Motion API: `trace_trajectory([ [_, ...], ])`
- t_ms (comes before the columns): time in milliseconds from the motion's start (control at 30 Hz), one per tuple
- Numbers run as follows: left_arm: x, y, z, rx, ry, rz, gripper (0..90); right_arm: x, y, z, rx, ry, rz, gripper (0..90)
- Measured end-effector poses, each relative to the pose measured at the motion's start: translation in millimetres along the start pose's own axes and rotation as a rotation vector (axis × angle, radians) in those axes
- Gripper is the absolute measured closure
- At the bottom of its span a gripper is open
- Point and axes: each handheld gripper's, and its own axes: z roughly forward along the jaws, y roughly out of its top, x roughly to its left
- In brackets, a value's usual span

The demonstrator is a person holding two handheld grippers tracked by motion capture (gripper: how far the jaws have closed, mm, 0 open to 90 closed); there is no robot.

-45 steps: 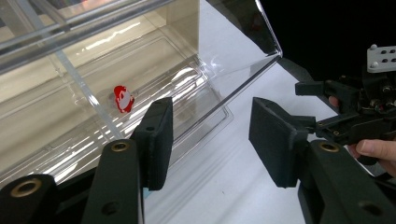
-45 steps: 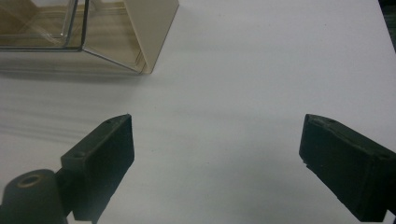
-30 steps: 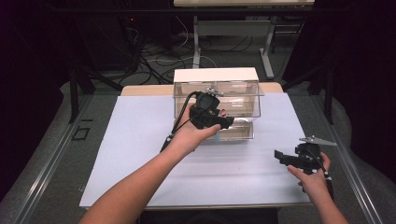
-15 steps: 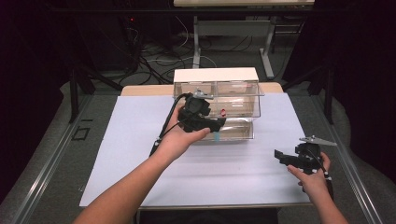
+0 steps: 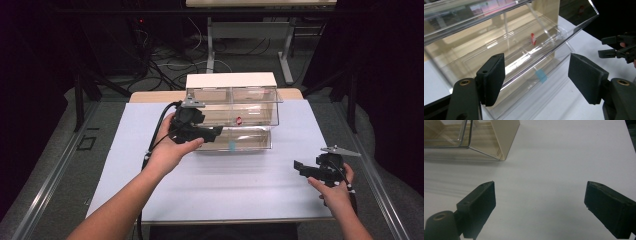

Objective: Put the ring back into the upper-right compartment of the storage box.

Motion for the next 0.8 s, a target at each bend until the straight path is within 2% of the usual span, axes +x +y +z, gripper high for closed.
trace_trajectory([
  [133,10.4,-8.3,-8.2,-0.009,0.000,-0.031,28.5,-0.1,0.0,0.1,0.000,-0.001,0.001,9.8],
  [267,20.1,-20.3,-15.1,-0.023,0.008,-0.041,25.0,0.4,-0.1,-0.2,-0.002,-0.002,0.001,9.8],
  [367,28.7,-29.2,-19.7,-0.035,0.031,-0.060,19.0,0.1,-0.2,-0.1,0.000,-0.002,0.002,9.8],
  [533,46.7,-43.3,-26.5,-0.029,0.076,-0.104,11.7,0.7,-0.1,0.1,0.004,-0.001,-0.001,9.8],
  [633,56.9,-54.6,-29.9,-0.015,0.102,-0.108,5.4,1.0,-0.2,0.2,-0.002,-0.003,0.002,9.8],
  [800,69.7,-77.3,-32.6,-0.031,0.133,-0.134,0.5,0.3,-0.4,-0.1,-0.001,-0.004,0.004,9.8],
])
